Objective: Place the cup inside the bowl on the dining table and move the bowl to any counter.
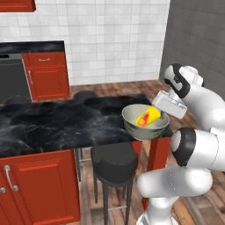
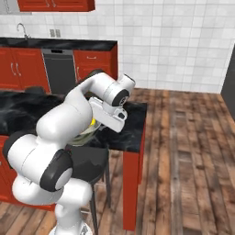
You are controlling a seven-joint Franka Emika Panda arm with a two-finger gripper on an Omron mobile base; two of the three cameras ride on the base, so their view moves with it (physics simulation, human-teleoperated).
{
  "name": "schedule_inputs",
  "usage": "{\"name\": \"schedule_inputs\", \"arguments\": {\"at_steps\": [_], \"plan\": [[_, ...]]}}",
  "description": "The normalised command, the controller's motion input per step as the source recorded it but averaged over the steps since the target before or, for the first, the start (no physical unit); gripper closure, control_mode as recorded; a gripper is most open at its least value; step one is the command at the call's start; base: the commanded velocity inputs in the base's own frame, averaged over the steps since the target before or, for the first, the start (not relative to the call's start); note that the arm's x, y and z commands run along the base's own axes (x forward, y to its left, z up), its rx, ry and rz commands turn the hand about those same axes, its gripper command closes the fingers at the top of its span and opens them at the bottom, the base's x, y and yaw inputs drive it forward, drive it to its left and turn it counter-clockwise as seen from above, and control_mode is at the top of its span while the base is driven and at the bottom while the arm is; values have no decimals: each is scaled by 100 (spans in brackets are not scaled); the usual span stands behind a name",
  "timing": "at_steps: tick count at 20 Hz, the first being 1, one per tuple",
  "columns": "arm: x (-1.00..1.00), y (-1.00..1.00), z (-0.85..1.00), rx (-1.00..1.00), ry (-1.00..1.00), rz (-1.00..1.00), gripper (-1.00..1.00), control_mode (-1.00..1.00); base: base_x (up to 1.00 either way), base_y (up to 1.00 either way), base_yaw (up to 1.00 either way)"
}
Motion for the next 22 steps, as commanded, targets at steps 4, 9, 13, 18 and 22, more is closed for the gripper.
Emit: {"name": "schedule_inputs", "arguments": {"at_steps": [4, 9, 13, 18, 22], "plan": [[0, 0, 0, 0, 0, 0, 100, 100, -41, -70, 0], [0, 0, 0, 0, 0, 0, 100, 100, -2, -81, 0], [0, 0, 0, 0, 0, 0, 100, 100, 1, -84, 0], [0, 0, 0, 0, 0, 0, 100, 100, 0, -86, 0], [0, 0, 0, 0, 0, 0, 100, 100, 12, -72, 0]]}}
